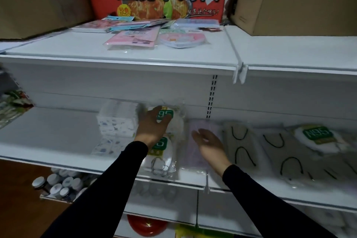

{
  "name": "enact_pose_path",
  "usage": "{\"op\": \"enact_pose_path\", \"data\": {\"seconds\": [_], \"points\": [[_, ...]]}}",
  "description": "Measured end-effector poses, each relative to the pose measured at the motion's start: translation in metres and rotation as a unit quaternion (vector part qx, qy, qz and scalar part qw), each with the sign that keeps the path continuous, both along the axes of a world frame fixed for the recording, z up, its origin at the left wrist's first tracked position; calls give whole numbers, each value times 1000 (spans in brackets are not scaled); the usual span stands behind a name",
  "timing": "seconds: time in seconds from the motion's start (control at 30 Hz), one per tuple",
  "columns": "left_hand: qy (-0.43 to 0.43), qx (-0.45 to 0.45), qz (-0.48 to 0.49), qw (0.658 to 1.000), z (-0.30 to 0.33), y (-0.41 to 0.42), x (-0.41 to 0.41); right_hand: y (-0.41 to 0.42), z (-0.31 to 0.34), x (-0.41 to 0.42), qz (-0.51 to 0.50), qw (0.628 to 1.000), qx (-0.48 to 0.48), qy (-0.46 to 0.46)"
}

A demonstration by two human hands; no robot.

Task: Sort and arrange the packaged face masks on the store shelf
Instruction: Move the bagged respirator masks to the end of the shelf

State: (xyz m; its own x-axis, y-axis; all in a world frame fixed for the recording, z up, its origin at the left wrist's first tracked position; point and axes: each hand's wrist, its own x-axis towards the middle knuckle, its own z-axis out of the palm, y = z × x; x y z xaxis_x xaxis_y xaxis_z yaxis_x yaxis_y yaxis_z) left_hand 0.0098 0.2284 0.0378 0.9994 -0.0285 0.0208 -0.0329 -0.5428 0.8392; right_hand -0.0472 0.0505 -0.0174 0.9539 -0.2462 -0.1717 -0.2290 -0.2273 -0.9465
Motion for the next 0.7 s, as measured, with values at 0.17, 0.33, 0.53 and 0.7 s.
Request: {"op": "enact_pose_path", "data": {"seconds": [0.17, 0.33, 0.53, 0.7], "points": [[-20, -42, -94, 994, 3, -84, -10, -74, 10, -25, -69, 996, -38, -49], [27, -80, -161, 983, -6, -168, -39, -166, 20, -72, -128, 989, -53, -46], [10, -24, -205, 979, -13, -287, -86, -293, 14, -136, -161, 983, -84, -39], [47, 21, -224, 973, -20, -381, -128, -397, 2, -186, -166, 978, -124, -18]]}}
